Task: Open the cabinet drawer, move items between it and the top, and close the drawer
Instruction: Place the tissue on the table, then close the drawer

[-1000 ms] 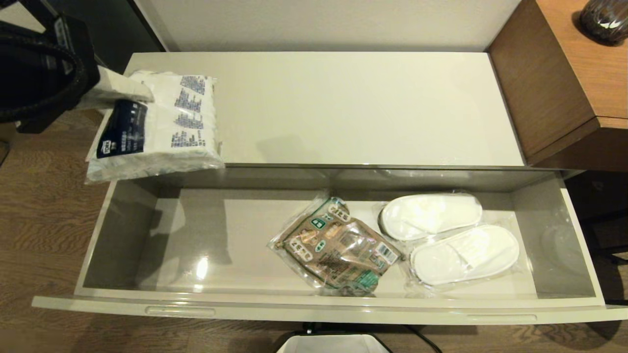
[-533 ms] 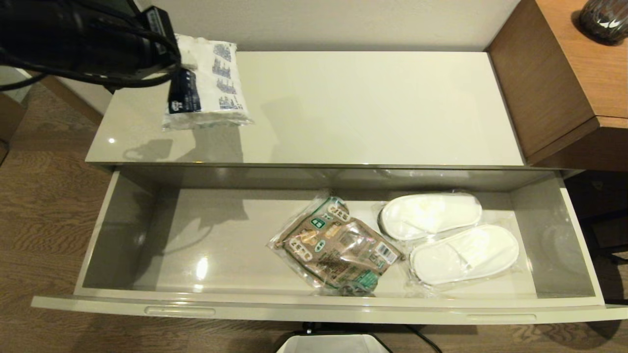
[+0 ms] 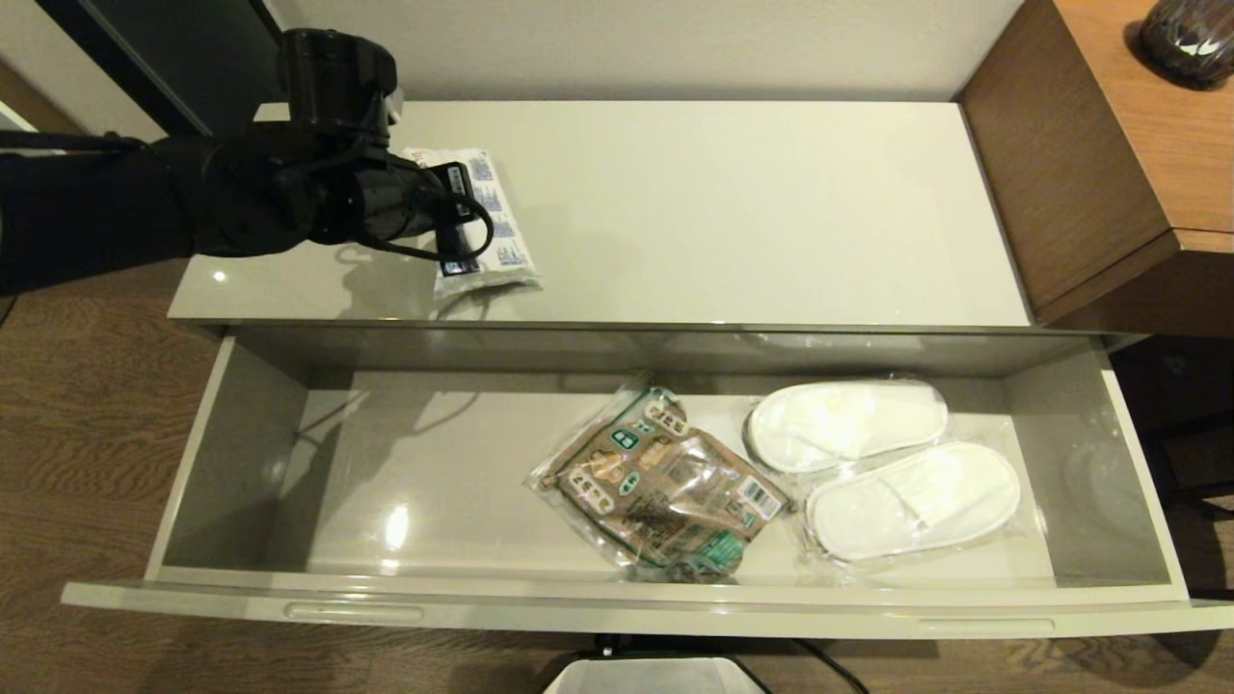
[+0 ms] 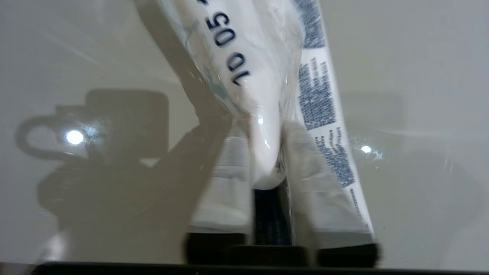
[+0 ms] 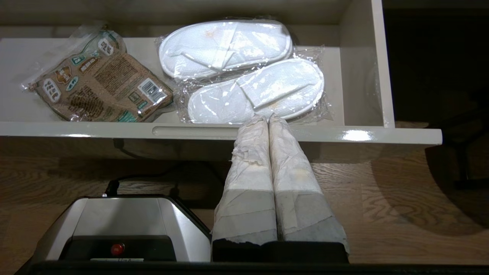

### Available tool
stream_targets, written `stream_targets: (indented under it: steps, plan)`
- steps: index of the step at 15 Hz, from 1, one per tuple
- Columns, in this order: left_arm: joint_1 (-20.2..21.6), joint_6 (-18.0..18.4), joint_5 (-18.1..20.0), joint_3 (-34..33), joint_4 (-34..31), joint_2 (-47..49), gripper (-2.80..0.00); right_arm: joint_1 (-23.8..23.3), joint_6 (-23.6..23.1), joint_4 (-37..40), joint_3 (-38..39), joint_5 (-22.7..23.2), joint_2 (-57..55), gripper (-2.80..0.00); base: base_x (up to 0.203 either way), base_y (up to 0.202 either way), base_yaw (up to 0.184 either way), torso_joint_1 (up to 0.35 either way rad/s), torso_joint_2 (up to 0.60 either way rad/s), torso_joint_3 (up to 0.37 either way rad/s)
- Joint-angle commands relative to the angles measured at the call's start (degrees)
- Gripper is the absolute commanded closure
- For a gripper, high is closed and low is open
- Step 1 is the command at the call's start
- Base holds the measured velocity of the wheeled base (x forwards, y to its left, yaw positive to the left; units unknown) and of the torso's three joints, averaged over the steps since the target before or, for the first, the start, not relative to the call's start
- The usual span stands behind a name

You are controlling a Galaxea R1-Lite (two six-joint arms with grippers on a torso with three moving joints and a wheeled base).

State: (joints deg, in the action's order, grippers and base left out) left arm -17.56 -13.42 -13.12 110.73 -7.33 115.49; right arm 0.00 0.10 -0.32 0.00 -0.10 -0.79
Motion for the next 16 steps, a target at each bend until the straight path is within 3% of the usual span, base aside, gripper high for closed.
stream_targets:
  steps: [1,7,10,11,14,16]
  plan:
    - [0.4,-0.1,-0.1,0.0,0.0,1.4,-2.80,0.0,0.0,0.0,0.1,0.0,0.0,0.00,0.000,0.000,0.000,0.000,0.00,0.000]
    - [0.8,-0.1,-0.3,-0.2,-0.7,-3.6,-2.80,0.0,0.0,0.0,0.1,0.0,0.0,0.00,0.000,0.000,0.000,0.000,0.00,0.000]
    - [1.5,-0.1,-0.9,-5.8,-1.8,-10.5,-2.80,0.0,0.0,0.0,0.1,0.0,0.0,0.00,0.000,0.000,0.000,0.000,0.00,0.000]
    - [1.7,0.0,-1.0,-10.0,-2.0,-14.6,0.00,0.0,0.0,0.0,0.1,0.0,0.0,0.00,0.000,0.000,0.000,0.000,0.00,0.000]
    - [2.1,3.2,-1.1,-21.7,-5.4,-28.9,0.00,0.0,0.0,0.0,0.1,0.0,0.0,0.00,0.000,0.000,0.000,0.000,0.00,0.000]
    - [2.2,6.5,-1.5,-24.6,-13.9,-37.1,0.00,0.0,0.0,0.0,0.1,0.0,0.0,0.00,0.000,0.000,0.000,0.000,0.00,0.000]
